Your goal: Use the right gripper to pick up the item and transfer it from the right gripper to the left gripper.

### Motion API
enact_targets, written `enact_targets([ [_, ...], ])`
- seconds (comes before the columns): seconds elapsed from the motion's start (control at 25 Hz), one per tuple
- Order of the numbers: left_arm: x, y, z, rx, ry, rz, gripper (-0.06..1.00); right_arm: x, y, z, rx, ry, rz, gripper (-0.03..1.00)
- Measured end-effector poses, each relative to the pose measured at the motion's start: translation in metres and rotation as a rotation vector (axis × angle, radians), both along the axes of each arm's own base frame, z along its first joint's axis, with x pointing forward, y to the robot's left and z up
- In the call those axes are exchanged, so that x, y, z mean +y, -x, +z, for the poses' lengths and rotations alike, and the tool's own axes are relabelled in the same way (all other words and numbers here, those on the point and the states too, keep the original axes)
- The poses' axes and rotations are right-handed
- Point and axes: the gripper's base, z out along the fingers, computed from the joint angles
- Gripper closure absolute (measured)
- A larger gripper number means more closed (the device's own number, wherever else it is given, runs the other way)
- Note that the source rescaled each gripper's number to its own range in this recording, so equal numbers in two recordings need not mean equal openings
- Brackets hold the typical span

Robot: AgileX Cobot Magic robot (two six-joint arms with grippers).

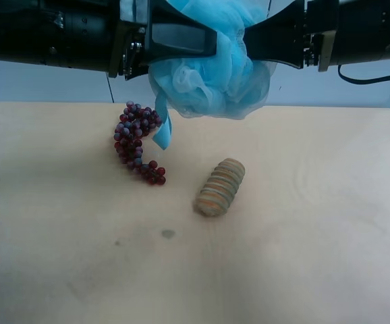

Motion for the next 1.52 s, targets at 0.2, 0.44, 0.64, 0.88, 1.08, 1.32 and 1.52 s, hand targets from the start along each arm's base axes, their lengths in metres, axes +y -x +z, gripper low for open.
enact_targets([
  [0.2,0.001,-0.002,0.0,-0.001,-0.004,0.016,0.59,0.0,-0.001,0.0,-0.001,0.003,-0.008,0.97],
  [0.44,0.002,-0.003,0.0,-0.001,-0.004,0.029,0.87,-0.001,-0.003,-0.001,-0.005,0.01,-0.032,0.97],
  [0.64,0.002,-0.003,0.0,0.001,-0.002,0.03,0.87,-0.001,-0.003,-0.001,-0.005,0.011,-0.035,0.97],
  [0.88,0.002,-0.003,0.0,0.001,-0.002,0.03,0.89,-0.002,-0.003,-0.001,-0.006,0.012,-0.037,0.97],
  [1.08,0.002,-0.003,0.0,0.001,-0.001,0.028,0.91,-0.001,-0.003,0.002,-0.025,-0.014,-0.036,0.69],
  [1.32,0.001,-0.001,0.0,0.003,0.006,0.013,0.92,0.0,-0.005,0.008,-0.05,-0.078,-0.046,0.12],
  [1.52,0.0,-0.001,0.001,0.004,0.009,0.005,0.93,0.0,-0.005,0.01,-0.048,-0.099,-0.051,0.01],
])
